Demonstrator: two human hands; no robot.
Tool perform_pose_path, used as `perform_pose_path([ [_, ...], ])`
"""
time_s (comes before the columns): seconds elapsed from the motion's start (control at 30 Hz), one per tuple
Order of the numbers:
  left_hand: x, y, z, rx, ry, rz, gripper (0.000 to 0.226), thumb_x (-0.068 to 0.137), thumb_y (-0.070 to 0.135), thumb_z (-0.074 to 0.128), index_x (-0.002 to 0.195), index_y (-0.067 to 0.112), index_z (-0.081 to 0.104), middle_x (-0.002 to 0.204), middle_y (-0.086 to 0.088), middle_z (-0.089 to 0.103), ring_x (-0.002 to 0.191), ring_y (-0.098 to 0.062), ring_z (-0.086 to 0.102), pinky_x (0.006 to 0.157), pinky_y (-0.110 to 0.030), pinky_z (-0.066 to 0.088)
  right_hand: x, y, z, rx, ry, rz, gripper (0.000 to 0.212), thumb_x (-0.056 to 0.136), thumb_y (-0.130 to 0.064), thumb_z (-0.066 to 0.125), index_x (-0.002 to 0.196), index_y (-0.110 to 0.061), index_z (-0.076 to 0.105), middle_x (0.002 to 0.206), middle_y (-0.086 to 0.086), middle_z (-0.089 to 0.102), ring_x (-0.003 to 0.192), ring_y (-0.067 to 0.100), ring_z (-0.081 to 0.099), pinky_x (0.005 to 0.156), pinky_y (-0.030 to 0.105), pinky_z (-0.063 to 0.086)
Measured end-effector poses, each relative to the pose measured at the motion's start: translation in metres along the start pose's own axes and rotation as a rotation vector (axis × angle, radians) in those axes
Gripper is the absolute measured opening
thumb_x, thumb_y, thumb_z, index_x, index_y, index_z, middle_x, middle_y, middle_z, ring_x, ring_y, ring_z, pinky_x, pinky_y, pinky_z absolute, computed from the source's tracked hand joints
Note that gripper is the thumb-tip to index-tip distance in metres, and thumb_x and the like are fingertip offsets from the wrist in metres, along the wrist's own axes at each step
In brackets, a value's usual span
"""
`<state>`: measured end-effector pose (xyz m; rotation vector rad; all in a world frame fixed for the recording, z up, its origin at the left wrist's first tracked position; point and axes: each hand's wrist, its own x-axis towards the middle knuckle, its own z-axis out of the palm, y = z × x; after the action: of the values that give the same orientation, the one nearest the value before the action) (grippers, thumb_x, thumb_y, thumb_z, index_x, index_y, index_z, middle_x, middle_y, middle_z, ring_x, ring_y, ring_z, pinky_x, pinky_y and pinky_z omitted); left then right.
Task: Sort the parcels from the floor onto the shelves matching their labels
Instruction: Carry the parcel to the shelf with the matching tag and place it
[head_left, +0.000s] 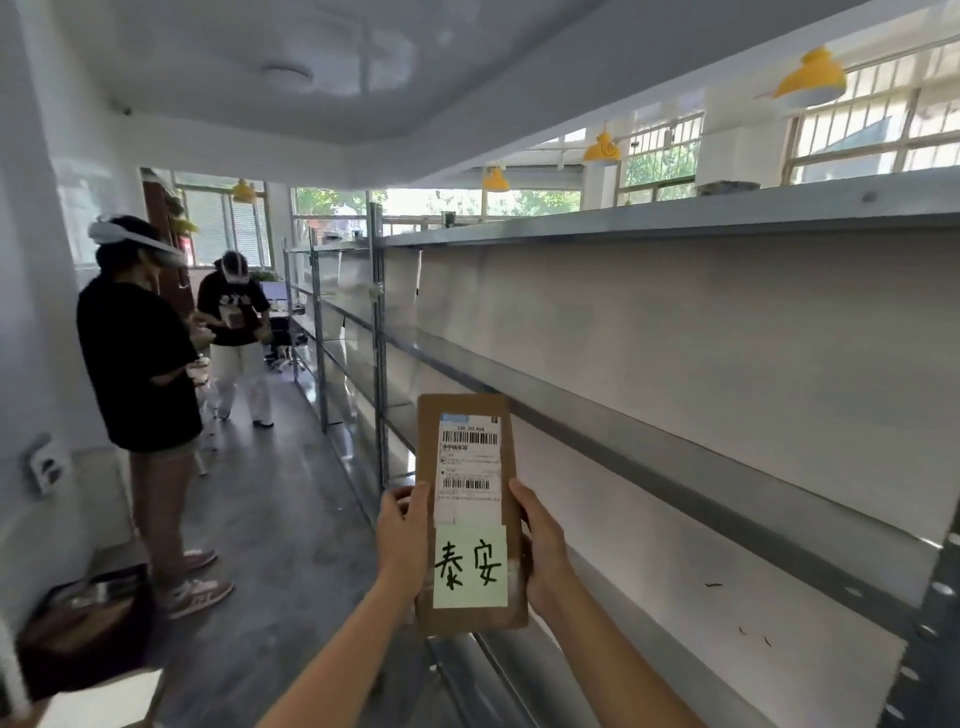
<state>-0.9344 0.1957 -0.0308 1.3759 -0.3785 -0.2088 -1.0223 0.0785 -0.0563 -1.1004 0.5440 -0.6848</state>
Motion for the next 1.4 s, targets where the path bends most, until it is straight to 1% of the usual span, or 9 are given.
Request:
perform_pose_path([
  [0.23, 0.031, 0.004, -0.011, 0.014, 0.132, 0.035, 0.015, 0.101, 0.029, 0.047, 0.102, 0.014, 0.051, 0.089, -0.01, 0.065, 0.071, -0.021, 0.064, 0.056, -0.028, 0.05, 0.044, -0.001, 0.031, -0.026, -0.116, 0.042, 0.051, 0.084, -0.054, 0.074, 0.118, -0.016, 0.074, 0.108, 0.016, 0.079, 0.106, 0.039, 0.073, 0.096, 0.054, 0.059],
  [0.33, 0.043, 0.01, -0.015, 0.018, 0.16, 0.045, 0.018, 0.102, 0.022, 0.047, 0.112, 0.007, 0.051, 0.087, -0.004, 0.062, 0.068, -0.014, 0.061, 0.047, -0.016, 0.048, 0.061, 0.0, 0.041, -0.023, -0.156, 0.061, 0.064, 0.072, -0.059, 0.08, 0.12, -0.017, 0.073, 0.112, 0.016, 0.078, 0.108, 0.039, 0.072, 0.099, 0.057, 0.056],
  [0.4, 0.053, 0.011, -0.018, 0.014, 0.186, 0.028, 0.02, 0.101, 0.022, 0.05, 0.114, 0.006, 0.052, 0.089, -0.006, 0.064, 0.068, -0.015, 0.061, 0.048, -0.018, 0.048, 0.071, 0.004, 0.048, -0.02, -0.186, 0.092, 0.074, 0.062, -0.064, 0.082, 0.12, -0.018, 0.073, 0.112, 0.016, 0.078, 0.11, 0.039, 0.071, 0.101, 0.057, 0.055],
  [0.5, 0.066, 0.01, -0.023, -0.018, 0.23, 0.009, 0.022, 0.099, 0.023, 0.052, 0.115, 0.008, 0.053, 0.102, -0.013, 0.066, 0.075, -0.018, 0.063, 0.058, -0.025, 0.048, 0.087, 0.01, 0.059, 0.003, -0.228, 0.124, 0.057, 0.078, -0.057, 0.077, 0.116, -0.015, 0.076, 0.109, 0.017, 0.079, 0.106, 0.039, 0.073, 0.1, 0.055, 0.056],
  [0.63, 0.083, 0.008, -0.04, 0.006, 0.249, 0.034, 0.02, 0.1, 0.023, 0.051, 0.114, 0.008, 0.052, 0.095, -0.003, 0.063, 0.079, -0.012, 0.06, 0.058, -0.019, 0.045, 0.101, 0.018, 0.082, 0.049, -0.299, 0.172, 0.045, 0.091, -0.047, 0.069, 0.119, -0.011, 0.073, 0.108, 0.02, 0.078, 0.101, 0.04, 0.075, 0.086, 0.047, 0.061],
  [0.8, 0.128, 0.0, -0.07, 0.004, 0.279, 0.039, 0.017, 0.1, 0.023, 0.052, 0.11, 0.01, 0.053, 0.094, -0.007, 0.064, 0.076, -0.017, 0.062, 0.062, -0.027, 0.048, 0.126, 0.035, 0.125, 0.069, -0.314, 0.169, 0.055, 0.09, -0.044, 0.071, 0.126, -0.004, 0.065, 0.107, 0.022, 0.078, 0.095, 0.04, 0.076, 0.07, 0.041, 0.062],
  [1.03, 0.196, -0.001, -0.103, 0.062, 0.253, 0.074, 0.019, 0.1, 0.024, 0.05, 0.113, 0.009, 0.052, 0.093, -0.006, 0.064, 0.072, -0.015, 0.063, 0.048, -0.016, 0.049, 0.175, 0.052, 0.185, 0.027, -0.28, 0.155, 0.062, 0.081, -0.054, 0.074, 0.12, -0.006, 0.072, 0.107, 0.022, 0.078, 0.105, 0.046, 0.073, 0.1, 0.058, 0.056],
  [1.27, 0.255, -0.011, -0.118, 0.086, 0.249, 0.067, 0.019, 0.101, 0.018, 0.049, 0.114, 0.004, 0.051, 0.085, -0.003, 0.061, 0.067, -0.011, 0.058, 0.043, -0.009, 0.044, 0.216, 0.063, 0.219, 0.038, -0.296, 0.182, 0.05, 0.091, -0.05, 0.066, 0.119, -0.009, 0.073, 0.108, 0.022, 0.078, 0.108, 0.045, 0.071, 0.099, 0.055, 0.056],
  [1.4, 0.289, -0.021, -0.117, 0.082, 0.263, 0.058, 0.018, 0.101, 0.019, 0.049, 0.112, 0.005, 0.051, 0.083, -0.004, 0.061, 0.066, -0.013, 0.059, 0.041, -0.01, 0.044, 0.247, 0.065, 0.233, 0.051, -0.32, 0.184, 0.045, 0.093, -0.045, 0.065, 0.12, -0.01, 0.074, 0.109, 0.02, 0.078, 0.106, 0.042, 0.073, 0.083, 0.044, 0.062],
])
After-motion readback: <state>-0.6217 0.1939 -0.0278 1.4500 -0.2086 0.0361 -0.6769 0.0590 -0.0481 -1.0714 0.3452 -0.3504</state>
